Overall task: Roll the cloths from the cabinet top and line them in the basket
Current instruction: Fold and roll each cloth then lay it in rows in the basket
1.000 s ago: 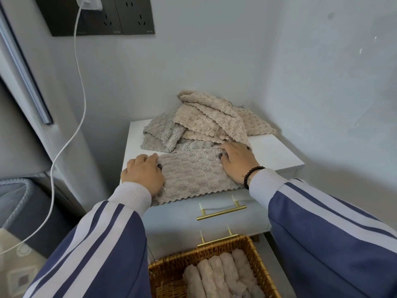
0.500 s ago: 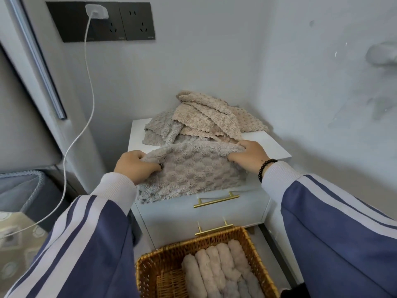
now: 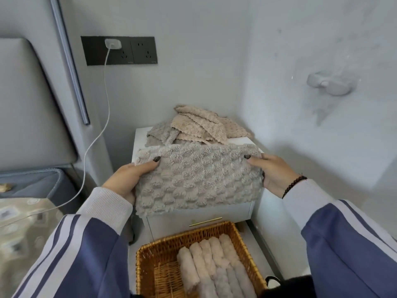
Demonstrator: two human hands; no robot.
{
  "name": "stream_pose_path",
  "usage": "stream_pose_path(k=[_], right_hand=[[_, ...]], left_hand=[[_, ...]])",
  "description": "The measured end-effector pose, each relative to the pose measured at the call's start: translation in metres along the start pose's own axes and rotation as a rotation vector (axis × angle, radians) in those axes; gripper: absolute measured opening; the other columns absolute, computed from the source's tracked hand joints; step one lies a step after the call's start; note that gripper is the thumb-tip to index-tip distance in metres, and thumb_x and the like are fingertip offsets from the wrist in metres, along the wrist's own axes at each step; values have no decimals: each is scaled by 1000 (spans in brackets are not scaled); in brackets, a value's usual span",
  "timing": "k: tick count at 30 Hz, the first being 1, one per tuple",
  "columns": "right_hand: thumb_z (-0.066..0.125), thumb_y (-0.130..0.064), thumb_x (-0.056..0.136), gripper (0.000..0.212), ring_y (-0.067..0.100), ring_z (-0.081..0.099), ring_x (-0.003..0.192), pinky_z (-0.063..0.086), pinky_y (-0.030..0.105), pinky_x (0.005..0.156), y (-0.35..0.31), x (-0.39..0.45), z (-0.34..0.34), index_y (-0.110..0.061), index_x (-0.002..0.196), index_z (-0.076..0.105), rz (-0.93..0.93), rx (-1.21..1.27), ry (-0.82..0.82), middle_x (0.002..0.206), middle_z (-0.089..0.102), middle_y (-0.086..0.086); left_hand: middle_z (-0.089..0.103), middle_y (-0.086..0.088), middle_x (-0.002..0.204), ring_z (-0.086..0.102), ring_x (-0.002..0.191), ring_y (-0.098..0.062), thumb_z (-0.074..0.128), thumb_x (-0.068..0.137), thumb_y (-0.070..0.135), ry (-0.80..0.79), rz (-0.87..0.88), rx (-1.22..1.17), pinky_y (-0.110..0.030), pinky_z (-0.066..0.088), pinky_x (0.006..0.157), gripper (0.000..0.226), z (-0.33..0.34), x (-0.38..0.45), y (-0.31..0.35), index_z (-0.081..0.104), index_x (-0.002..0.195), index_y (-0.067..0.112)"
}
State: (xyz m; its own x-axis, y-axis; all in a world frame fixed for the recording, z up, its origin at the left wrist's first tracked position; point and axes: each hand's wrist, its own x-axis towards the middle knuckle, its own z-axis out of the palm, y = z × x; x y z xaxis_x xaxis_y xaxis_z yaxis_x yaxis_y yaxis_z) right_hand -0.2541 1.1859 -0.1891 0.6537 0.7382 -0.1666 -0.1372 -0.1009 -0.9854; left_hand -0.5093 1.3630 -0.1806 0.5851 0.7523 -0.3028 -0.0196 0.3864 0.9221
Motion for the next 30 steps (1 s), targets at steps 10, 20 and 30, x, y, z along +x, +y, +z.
stream_pose_path(k=[10, 20, 30], right_hand=[[44, -23, 99, 11, 5, 29, 33, 23, 16, 32, 9, -26, 9, -13, 103, 41, -221, -478, 138, 60, 38, 1], [55, -24, 93, 12, 11, 46, 60, 34, 8, 40, 13, -28, 50, -26, 103, 50, -368, -461, 173, 85, 51, -7], [63, -16, 85, 14, -1, 51, 64, 38, 4, 59, 36, -57, 82, -30, 85, 59, -469, -482, 118, 84, 58, -17]], left_hand=[[71, -22, 102, 69, 92, -36, 53, 97, 18, 136, 16, 88, -44, 56, 79, 26, 8, -33, -24, 63, 112, 0], [74, -12, 99, 71, 92, -30, 54, 97, 24, 228, 33, -48, -45, 55, 84, 26, 23, -33, -47, 62, 117, 8], [72, -13, 107, 67, 102, -28, 45, 101, 27, 68, 2, 3, -45, 50, 96, 31, 79, -26, -53, 65, 115, 6]])
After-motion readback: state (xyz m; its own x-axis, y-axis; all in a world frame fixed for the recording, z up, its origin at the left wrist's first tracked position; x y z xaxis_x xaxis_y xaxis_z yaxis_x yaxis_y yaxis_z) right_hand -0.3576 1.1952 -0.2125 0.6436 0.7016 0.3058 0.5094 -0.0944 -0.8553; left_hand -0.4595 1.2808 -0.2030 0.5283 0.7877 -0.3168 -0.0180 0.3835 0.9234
